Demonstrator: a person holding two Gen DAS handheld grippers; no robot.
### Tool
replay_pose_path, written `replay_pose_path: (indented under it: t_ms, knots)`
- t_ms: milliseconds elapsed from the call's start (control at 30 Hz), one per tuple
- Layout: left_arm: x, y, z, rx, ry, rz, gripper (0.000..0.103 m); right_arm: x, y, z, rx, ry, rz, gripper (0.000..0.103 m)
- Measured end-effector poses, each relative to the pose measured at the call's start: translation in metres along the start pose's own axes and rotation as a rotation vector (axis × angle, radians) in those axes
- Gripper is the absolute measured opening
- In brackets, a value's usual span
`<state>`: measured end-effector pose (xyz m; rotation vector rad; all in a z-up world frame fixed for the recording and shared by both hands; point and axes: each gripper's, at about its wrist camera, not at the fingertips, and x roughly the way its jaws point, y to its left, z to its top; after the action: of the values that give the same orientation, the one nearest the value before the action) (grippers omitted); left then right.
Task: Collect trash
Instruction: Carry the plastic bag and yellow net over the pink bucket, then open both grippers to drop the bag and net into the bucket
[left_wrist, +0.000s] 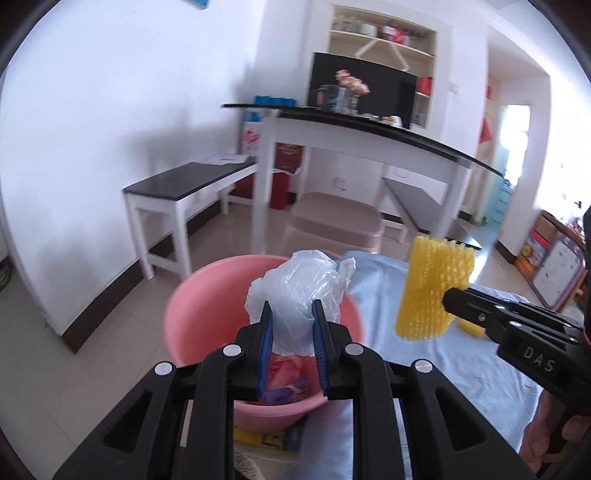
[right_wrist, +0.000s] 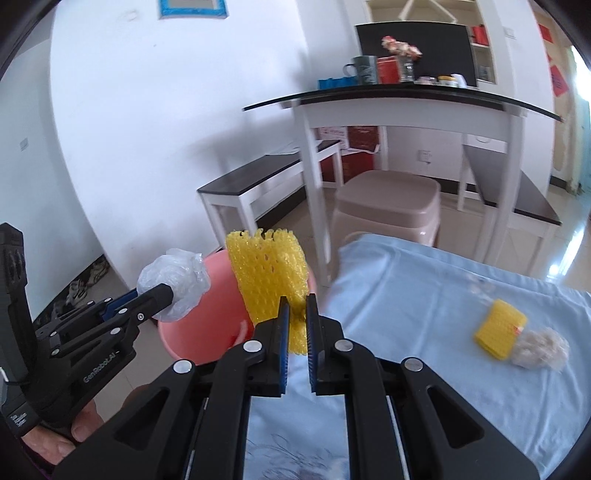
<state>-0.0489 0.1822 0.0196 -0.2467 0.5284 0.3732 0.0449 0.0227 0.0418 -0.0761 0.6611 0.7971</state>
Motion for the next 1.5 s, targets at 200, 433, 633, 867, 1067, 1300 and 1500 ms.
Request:
replay_pose_path:
  t_ms: [200, 433, 633, 867, 1067, 1300, 1500]
  knots:
    - [0.009, 0.032, -0.008, -0.044, 0.033, 0.039, 0.019, 0.029, 0.027, 0.004, -0.049, 0.037, 0.028, 0.009]
    - [0.024, 0.047, -0.016, -0.055, 0.064, 0.054, 0.019, 0.06, 0.045, 0.001, -0.077, 0.083, 0.039, 0.009]
    - [0.04, 0.052, -0.016, -0.066, 0.091, 0.059, 0.019, 0.079, 0.049, -0.006, -0.079, 0.123, 0.028, 0.009]
    - [0.055, 0.049, -0.017, -0.062, 0.12, 0.062, 0.019, 0.09, 0.051, -0.013, -0.085, 0.152, 0.018, 0.009]
    - [0.063, 0.049, -0.019, -0.061, 0.138, 0.069, 0.02, 0.094, 0.049, -0.013, -0.08, 0.158, 0.013, 0.009]
    - [0.064, 0.052, -0.018, -0.07, 0.138, 0.083, 0.026, 0.098, 0.046, -0.012, -0.058, 0.175, 0.029, 0.009]
    - [0.061, 0.053, -0.017, -0.082, 0.128, 0.085, 0.042, 0.099, 0.043, -0.011, -0.043, 0.178, 0.027, 0.025]
